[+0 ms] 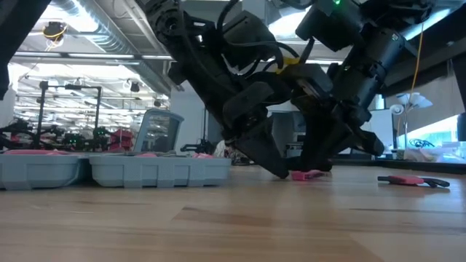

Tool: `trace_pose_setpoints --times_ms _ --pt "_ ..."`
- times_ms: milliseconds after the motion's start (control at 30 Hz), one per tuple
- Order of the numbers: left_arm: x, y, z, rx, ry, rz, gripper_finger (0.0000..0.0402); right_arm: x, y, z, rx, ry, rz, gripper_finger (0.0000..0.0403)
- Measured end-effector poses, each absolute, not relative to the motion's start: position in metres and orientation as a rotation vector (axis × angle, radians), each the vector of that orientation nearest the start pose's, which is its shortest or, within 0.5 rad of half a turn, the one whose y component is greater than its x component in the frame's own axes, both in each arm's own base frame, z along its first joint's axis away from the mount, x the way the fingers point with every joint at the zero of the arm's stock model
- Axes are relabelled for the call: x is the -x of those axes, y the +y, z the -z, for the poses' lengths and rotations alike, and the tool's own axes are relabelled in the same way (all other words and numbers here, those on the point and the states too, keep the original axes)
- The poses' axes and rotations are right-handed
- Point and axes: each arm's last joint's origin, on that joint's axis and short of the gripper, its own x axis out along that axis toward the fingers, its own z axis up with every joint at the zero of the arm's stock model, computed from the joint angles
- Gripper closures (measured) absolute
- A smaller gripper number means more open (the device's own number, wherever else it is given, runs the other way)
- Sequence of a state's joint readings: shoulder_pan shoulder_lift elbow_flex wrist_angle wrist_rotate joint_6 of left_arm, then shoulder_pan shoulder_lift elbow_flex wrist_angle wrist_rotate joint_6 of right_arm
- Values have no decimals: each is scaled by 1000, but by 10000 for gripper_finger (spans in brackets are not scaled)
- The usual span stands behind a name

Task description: Prefit tool cases

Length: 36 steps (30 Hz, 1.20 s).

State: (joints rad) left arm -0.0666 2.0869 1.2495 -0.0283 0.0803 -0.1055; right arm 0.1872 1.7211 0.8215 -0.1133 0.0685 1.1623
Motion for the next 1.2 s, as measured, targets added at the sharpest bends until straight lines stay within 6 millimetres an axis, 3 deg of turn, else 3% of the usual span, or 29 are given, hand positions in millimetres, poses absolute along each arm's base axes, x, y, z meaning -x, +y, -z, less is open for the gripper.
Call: trace_pose_setpoints --times_ms 267,1033,1200 --pt "-421 -30 -119 98 865 95 401 -302 53 -141 -903 913 454 403" --pt "-420 -30 -118 95 883 90 401 -305 54 -124 -873 947 497 403" --pt "-420 -19 -118 66 890 34 401 -305 53 -123 -874 947 497 403"
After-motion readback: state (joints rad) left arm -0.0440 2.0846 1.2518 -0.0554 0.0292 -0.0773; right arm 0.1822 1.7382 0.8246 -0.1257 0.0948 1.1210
